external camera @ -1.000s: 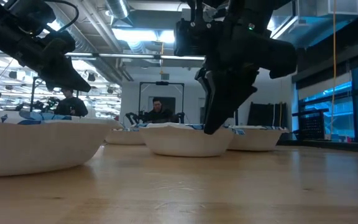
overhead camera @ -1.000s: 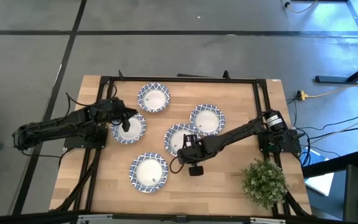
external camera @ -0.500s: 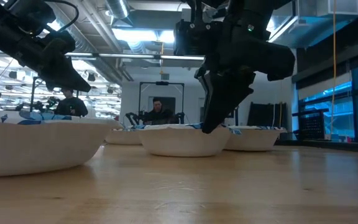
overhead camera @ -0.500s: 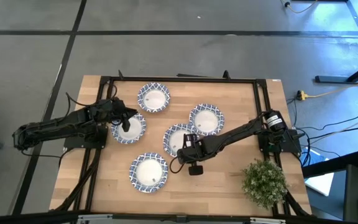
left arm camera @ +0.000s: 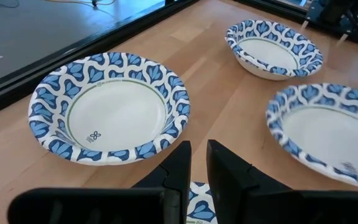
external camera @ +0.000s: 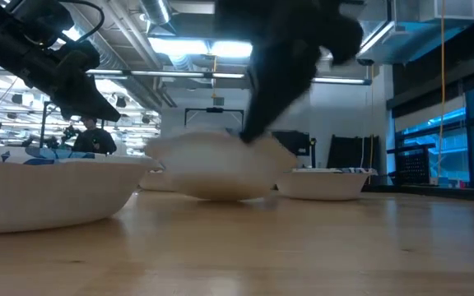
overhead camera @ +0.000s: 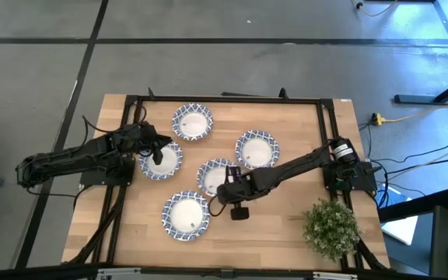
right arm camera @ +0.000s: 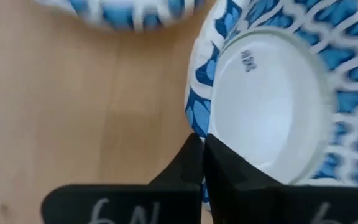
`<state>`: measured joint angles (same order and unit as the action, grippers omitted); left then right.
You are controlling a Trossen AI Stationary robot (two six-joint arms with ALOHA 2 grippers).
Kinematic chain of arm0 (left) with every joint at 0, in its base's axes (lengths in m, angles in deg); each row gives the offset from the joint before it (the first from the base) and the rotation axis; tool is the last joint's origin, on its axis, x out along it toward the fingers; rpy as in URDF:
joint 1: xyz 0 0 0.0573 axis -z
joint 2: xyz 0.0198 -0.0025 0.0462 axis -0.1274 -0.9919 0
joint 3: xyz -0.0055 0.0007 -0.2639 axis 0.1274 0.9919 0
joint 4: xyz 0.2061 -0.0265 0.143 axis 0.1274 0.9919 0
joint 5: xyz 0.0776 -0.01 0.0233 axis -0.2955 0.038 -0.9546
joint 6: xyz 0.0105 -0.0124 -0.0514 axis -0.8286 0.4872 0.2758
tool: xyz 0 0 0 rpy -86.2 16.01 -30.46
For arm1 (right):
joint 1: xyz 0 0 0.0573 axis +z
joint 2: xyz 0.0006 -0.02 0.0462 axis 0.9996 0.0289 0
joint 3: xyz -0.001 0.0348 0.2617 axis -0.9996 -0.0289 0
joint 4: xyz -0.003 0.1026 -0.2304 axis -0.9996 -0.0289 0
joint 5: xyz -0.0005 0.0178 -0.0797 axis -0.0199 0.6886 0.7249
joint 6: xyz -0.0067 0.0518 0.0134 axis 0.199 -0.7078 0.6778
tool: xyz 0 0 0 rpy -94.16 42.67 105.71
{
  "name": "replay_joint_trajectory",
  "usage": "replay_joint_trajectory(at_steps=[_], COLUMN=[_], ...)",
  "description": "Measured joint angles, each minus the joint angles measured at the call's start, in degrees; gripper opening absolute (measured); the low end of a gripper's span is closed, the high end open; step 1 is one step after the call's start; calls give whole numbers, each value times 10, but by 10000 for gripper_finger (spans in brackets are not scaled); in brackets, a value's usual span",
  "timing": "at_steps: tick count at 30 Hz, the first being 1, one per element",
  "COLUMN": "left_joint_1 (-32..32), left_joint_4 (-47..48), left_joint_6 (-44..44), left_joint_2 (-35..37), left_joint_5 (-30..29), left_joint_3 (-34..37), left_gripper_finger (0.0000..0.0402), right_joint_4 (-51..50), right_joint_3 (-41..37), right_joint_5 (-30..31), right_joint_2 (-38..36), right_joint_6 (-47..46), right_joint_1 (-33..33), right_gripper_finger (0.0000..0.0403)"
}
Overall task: Nest bowls inside each other
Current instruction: Stack the blue bowl on the blue bowls
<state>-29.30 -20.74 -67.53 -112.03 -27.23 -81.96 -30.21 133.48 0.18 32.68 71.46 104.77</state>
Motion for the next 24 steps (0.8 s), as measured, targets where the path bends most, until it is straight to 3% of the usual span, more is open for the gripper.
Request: replay_joint_trajectory(at_steps=[4, 12, 17, 24], left_joint_1=[0, 0, 0, 0], left_joint_4=[0, 0, 0, 2], left_joint_6=[1, 12, 12, 7], left_joint_2=[0, 0, 0, 0], left_joint_5=[0, 0, 0, 0], left_joint_3=[0, 0, 0, 0], left_gripper_finger=[47, 47, 47, 47], right_joint_4=[-20, -157, -226, -236], right_joint_3=[52, 143, 147, 147], right_joint_5=[7, 94, 96, 60], right_joint_2=[0, 0, 0, -8], right_joint_6=[31, 62, 59, 52], right_joint_1=[-2, -23, -40, -48], right_gripper_finger=[6, 6, 6, 6])
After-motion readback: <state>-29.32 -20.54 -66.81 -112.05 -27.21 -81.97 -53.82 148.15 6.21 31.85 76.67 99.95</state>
